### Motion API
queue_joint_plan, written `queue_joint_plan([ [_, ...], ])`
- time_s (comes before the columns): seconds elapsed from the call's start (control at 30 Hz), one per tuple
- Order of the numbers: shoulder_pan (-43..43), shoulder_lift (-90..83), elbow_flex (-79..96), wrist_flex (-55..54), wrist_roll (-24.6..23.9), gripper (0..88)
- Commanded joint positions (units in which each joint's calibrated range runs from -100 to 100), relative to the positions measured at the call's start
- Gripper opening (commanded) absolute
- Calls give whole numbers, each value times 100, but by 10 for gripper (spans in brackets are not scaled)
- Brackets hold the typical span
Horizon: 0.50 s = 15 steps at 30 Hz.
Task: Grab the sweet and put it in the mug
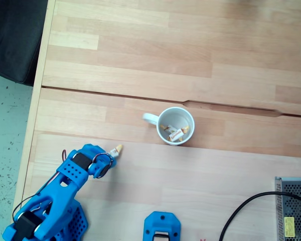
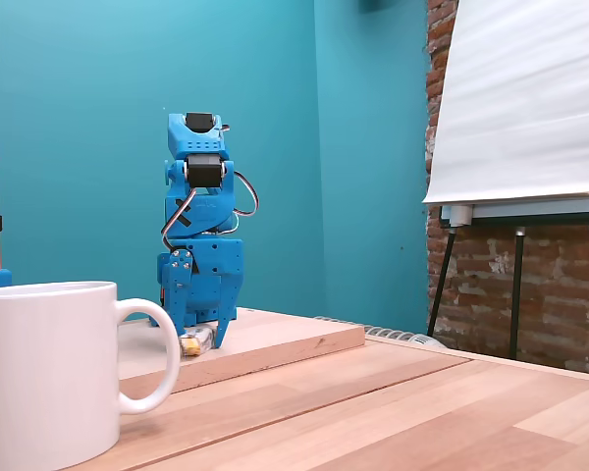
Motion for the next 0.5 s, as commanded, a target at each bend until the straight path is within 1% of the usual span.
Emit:
queue_joint_plan([
  [0.0,40,-151,-31,-55,5,90],
  [0.27,40,-125,-40,-55,24,46],
  [0.4,40,-125,-31,-55,29,1],
  [0.47,40,-133,-31,-55,29,0],
])
